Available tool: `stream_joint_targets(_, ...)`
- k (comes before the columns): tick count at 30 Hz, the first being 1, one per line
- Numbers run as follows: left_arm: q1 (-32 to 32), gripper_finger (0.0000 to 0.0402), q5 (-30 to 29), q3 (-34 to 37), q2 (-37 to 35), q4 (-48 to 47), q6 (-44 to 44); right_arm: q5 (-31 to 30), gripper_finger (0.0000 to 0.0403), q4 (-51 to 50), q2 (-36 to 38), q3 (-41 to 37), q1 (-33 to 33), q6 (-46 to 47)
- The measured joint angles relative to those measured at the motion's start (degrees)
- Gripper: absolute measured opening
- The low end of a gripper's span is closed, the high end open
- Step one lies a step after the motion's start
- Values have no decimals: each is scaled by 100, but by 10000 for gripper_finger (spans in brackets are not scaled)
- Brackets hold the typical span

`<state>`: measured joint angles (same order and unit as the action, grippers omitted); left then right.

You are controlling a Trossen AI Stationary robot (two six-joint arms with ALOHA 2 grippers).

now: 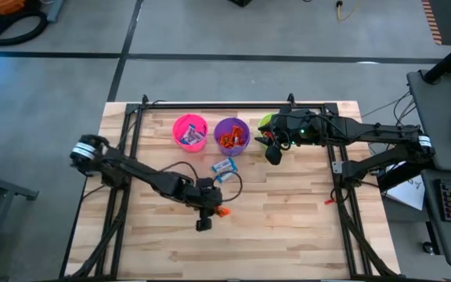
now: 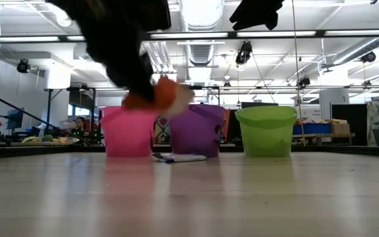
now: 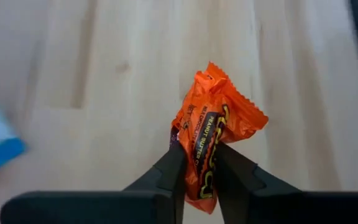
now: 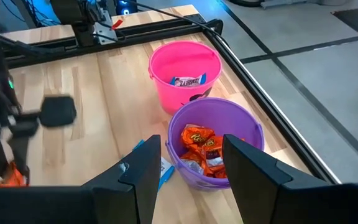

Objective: Organize candy in baskets
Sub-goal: Put the orange chocolate into the violet bucket

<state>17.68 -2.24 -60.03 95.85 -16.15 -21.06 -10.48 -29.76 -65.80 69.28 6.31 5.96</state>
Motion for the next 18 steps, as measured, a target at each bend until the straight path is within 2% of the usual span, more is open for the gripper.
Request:
stream_joint_targets(3,-145,49,-205,-209,-379,-426,31,0,164,2,0,0,0,-3)
stream_joint_targets(8,-577,48,-914,-512,-917,-836,463,-2,164,20,0,0,6,71)
stream_joint_targets(11,-1043,48,-1165,-647,-1127,-812,737,-2,164,24,0,0,11,168)
stream_joint_targets(18,-2398,48,-1187,-778,-1195,-601,689,-2,164,2,0,0,11,498)
